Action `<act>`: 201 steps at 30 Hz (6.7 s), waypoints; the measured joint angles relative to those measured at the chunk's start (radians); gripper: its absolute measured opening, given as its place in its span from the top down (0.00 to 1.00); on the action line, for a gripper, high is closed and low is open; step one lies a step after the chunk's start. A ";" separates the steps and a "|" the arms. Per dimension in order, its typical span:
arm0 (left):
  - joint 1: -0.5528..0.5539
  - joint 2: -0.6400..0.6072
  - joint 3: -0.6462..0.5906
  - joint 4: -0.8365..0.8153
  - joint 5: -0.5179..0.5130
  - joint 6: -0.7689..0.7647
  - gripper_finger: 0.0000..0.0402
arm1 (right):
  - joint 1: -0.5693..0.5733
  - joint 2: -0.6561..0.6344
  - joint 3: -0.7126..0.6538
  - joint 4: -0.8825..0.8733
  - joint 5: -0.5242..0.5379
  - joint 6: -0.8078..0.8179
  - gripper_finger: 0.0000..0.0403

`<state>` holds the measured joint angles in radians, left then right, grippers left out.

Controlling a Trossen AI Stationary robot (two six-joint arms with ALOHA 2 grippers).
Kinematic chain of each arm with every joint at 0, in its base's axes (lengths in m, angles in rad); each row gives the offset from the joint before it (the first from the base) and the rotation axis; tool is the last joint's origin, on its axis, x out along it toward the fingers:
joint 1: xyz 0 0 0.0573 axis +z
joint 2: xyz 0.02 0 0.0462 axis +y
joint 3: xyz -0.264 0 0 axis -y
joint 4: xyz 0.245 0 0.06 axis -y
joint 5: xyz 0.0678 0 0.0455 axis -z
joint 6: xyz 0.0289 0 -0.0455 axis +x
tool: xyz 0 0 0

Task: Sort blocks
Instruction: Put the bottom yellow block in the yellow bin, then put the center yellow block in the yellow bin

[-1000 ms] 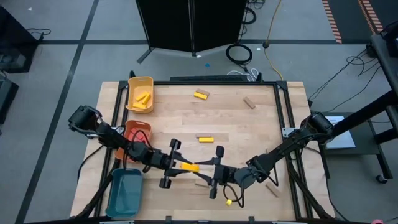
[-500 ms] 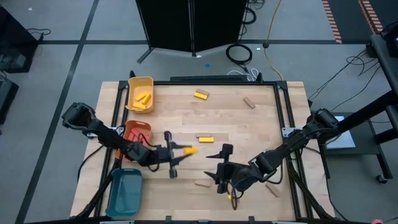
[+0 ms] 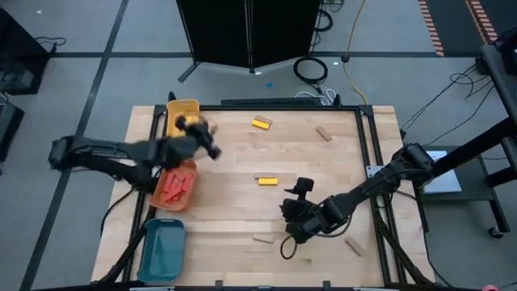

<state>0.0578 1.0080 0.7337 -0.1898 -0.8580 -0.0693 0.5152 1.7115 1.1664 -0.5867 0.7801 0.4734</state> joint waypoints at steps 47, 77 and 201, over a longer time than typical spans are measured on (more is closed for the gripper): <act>0.739 0.115 0.127 -0.523 0.535 -0.134 0.42 | -0.108 0.002 -0.101 0.098 -0.094 -0.104 0.34; 0.066 0.092 -0.514 1.255 0.941 -0.030 0.42 | -0.517 -0.001 -0.478 0.856 -0.645 -0.303 0.41; -0.111 0.670 -0.159 1.664 1.007 0.127 0.74 | -0.288 -0.285 -0.477 1.223 -0.430 -0.536 0.59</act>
<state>-0.0536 1.6783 0.5747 1.4746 0.1493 0.0582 0.2276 1.4261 0.6896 0.6366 0.3501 -0.0624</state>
